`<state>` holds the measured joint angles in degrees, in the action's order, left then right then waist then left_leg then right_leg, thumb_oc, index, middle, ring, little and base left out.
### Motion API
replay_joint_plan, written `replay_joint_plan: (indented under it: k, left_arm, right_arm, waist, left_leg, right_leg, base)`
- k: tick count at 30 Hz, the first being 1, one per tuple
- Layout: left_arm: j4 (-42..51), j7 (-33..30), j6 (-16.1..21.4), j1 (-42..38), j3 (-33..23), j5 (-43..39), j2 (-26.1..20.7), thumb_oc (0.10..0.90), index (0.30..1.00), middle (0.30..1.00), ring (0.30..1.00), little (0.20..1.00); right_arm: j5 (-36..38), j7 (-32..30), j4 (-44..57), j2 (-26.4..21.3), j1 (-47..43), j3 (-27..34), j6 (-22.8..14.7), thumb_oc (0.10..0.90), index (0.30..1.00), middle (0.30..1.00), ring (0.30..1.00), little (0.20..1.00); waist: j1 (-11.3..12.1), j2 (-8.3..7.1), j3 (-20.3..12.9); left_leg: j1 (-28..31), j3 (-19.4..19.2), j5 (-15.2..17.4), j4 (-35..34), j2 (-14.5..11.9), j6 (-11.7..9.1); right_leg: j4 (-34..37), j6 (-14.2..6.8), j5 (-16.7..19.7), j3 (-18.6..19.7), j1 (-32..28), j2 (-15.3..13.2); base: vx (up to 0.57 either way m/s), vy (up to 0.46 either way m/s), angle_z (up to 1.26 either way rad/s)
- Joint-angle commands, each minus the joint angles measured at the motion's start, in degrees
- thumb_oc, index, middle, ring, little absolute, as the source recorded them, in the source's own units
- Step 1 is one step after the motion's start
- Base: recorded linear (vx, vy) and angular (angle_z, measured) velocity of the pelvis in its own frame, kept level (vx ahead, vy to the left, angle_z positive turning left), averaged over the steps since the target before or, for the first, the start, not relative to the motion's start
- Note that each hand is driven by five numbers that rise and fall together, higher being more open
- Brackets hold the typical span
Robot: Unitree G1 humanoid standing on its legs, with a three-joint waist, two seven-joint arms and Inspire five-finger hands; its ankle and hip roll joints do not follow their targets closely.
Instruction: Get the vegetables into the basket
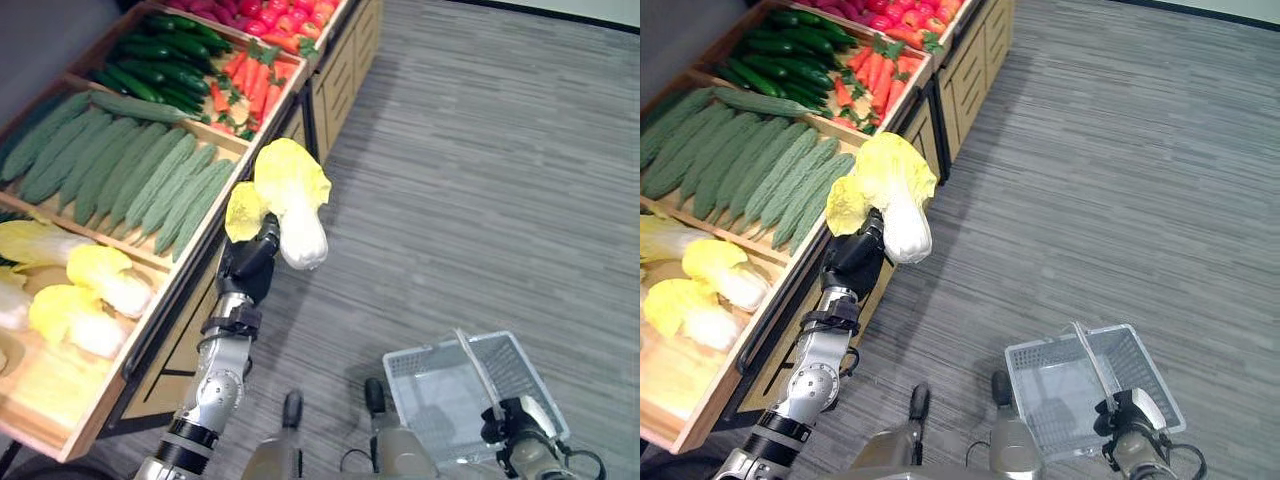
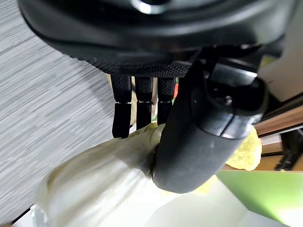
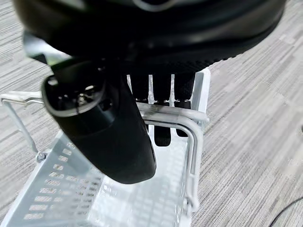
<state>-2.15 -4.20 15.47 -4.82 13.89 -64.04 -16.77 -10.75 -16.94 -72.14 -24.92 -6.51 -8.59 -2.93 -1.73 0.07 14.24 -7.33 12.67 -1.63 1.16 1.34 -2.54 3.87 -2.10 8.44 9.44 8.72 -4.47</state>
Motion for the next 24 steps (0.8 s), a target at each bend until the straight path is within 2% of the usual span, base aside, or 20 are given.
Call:
replay_joint_plan:
  k: [1, 2, 3, 5, 6, 8, 9, 11, 12, 14, 18, 19, 24]
  left_arm:
    - [8.1, 2.6, 5.5, -4.1, -2.1, 2.1, -1.3, 0.400, 0.300, 0.300, 0.300, 0.300]
    - [8.2, 2.8, 5.3, -3.9, -2.3, 2.2, -1.4, 0.400, 0.300, 0.300, 0.300, 0.300]
    - [7.8, 3.0, 5.1, -3.6, -1.6, 2.2, -1.8, 0.400, 0.300, 0.300, 0.300, 0.300]
    - [7.4, 3.0, 5.0, -3.5, -1.6, 2.4, -2.0, 0.400, 0.300, 0.300, 0.300, 0.300]
    - [7.2, 3.0, 4.9, -2.9, -1.3, 3.1, -2.6, 0.400, 0.300, 0.300, 0.300, 0.300]
    - [7.1, 3.1, 4.8, -2.7, -1.4, 3.4, -3.0, 0.400, 0.300, 0.300, 0.300, 0.300]
    - [6.5, 3.2, 4.6, -2.5, -1.6, 3.8, -3.9, 0.400, 0.300, 0.300, 0.300, 0.300]
    - [6.3, 3.0, 4.2, -2.2, -2.2, 4.7, -4.8, 0.400, 0.300, 0.300, 0.300, 0.300]
    - [6.0, 3.3, 3.8, -1.8, -2.3, 4.6, -4.8, 0.400, 0.300, 0.300, 0.300, 0.300]
    - [5.9, 3.7, 3.6, -1.7, -2.3, 4.3, -5.0, 0.400, 0.300, 0.300, 0.300, 0.300]
    - [5.8, 4.0, 3.2, -1.7, -2.2, 4.6, -5.1, 0.400, 0.300, 0.300, 0.300, 0.300]
    - [5.4, 4.1, 3.0, -1.8, -1.9, 4.9, -5.7, 0.400, 0.300, 0.300, 0.300, 0.300]
    - [4.2, 4.9, 1.8, -2.1, -0.4, 5.8, -6.9, 0.400, 0.300, 0.300, 0.300, 0.300]
  right_arm:
    - [2.0, -2.3, 0.6, -3.3, 4.0, -1.3, -0.4, 0.400, 0.300, 0.300, 0.300, 0.300]
    - [2.0, -2.1, 0.8, -3.1, 4.1, -1.4, -0.4, 0.400, 0.300, 0.300, 0.300, 0.300]
    - [2.2, -1.9, 1.5, -2.9, 4.2, -1.2, -0.4, 0.400, 0.300, 0.300, 0.300, 0.300]
    - [2.4, -1.8, 1.8, -2.6, 4.4, -1.1, -0.4, 0.400, 0.300, 0.300, 0.300, 0.300]
    - [3.2, -2.0, 2.3, -2.2, 3.8, -0.7, -0.5, 0.400, 0.300, 0.300, 0.300, 0.300]
    - [3.8, -2.1, 2.9, -1.9, 3.4, -0.5, -0.5, 0.400, 0.300, 0.300, 0.300, 0.300]
    - [4.0, -2.4, 4.4, -1.4, 2.5, -0.7, -0.6, 0.400, 0.300, 0.300, 0.300, 0.300]
    - [3.7, -2.6, 5.0, -1.7, 1.5, -0.8, -0.6, 0.400, 0.300, 0.300, 0.300, 0.300]
    - [3.5, -2.6, 5.2, -1.8, 0.9, -1.2, -0.7, 0.400, 0.300, 0.300, 0.300, 0.300]
    - [2.8, -2.8, 7.5, -2.4, 0.6, -1.5, -0.9, 0.400, 0.300, 0.300, 0.300, 0.300]
    - [2.1, -3.5, 11.2, -4.4, 0.2, -0.9, -1.2, 0.400, 0.300, 0.300, 0.300, 0.300]
    - [1.3, -4.1, 13.9, -6.0, -0.9, -1.0, -1.2, 0.400, 0.300, 0.300, 0.300, 0.300]
    - [-1.4, -4.0, 17.6, -9.6, -4.7, -3.3, -1.2, 0.400, 0.300, 0.300, 0.300, 0.300]
  waist:
    - [-0.8, -0.88, -2.3]
    - [-1.0, -0.93, -2.7]
    - [-1.7, -1.09, -3.1]
    - [-1.7, -1.36, -3.3]
    - [-2.0, -1.87, -3.4]
    - [-1.8, -2.10, -3.3]
    - [-1.3, -2.45, -2.9]
    - [0.9, -1.82, -2.3]
    - [1.0, -1.64, -2.7]
    - [0.9, -1.77, -3.3]
    - [1.1, -2.29, -4.8]
    - [1.4, -2.84, -5.3]
    - [1.7, -3.00, -6.9]
  left_leg:
    - [-1.3, -5.8, -2.4, 0.7, -2.4, -1.3]
    - [-0.7, -6.4, -2.1, 0.0, -2.1, -0.7]
    - [0.7, -8.8, -1.4, -0.9, -1.6, 0.6]
    - [1.1, -10.2, -1.0, -1.1, -1.4, 0.9]
    - [1.6, -12.6, -0.6, -1.7, -0.8, 1.7]
    - [1.8, -14.2, -0.4, -1.8, -0.9, 1.9]
    - [1.9, -16.3, -0.5, -2.0, -1.4, 2.3]
    - [2.3, -18.4, -0.2, -1.6, -2.7, 2.4]
    - [2.4, -18.7, -0.3, -1.9, -2.9, 2.3]
    - [2.9, -19.2, -0.5, -2.1, -3.1, 2.1]
    - [3.5, -19.2, -0.4, -2.3, -3.1, 1.7]
    - [3.8, -19.8, -0.4, -2.6, -3.3, 1.3]
    - [4.7, -20.2, -2.1, -5.3, -4.3, 0.0]
  right_leg:
    - [-6.5, -3.4, -8.2, -3.9, -3.4, 2.2]
    - [-6.6, -3.7, -8.0, -3.4, -3.2, 2.0]
    - [-7.7, -4.9, -7.4, -1.4, -2.2, 1.3]
    - [-8.0, -5.7, -6.8, -0.3, -1.5, 1.0]
    - [-7.8, -7.3, -4.8, 1.5, 0.2, 0.3]
    - [-8.0, -8.1, -4.1, 2.2, 1.1, 0.1]
    - [-9.9, -8.8, -3.2, 0.2, 3.2, -0.2]
    - [-12.8, -7.6, -4.8, -10.5, 2.1, -3.8]
    - [-13.1, -7.2, -5.0, -12.4, 1.5, -4.4]
    - [-13.5, -7.2, -5.2, -12.4, 0.7, -4.7]
    - [-9.9, -7.7, -4.1, -11.6, -0.8, -5.5]
    - [-6.8, -7.9, -3.2, -12.5, -1.4, -6.1]
    - [-1.5, -7.8, -2.5, -13.4, -3.6, -5.2]
  base:
    - [0.04, 0.178, -0.75]
    - [0.04, 0.397, -0.57]
    - [-0.01, 0.376, -0.39]
    - [-0.05, 0.277, -0.62]
    - [-0.06, 0.155, -0.76]
    - [-0.10, 0.195, -0.81]
    - [-0.14, 0.180, -0.81]
    - [-0.11, 0.100, -0.97]
    - [-0.05, 0.040, -0.89]
    - [-0.01, -0.002, -0.46]
    - [0.01, -0.080, -0.21]
    - [0.01, -0.150, -0.11]
    - [0.02, -0.156, -0.08]
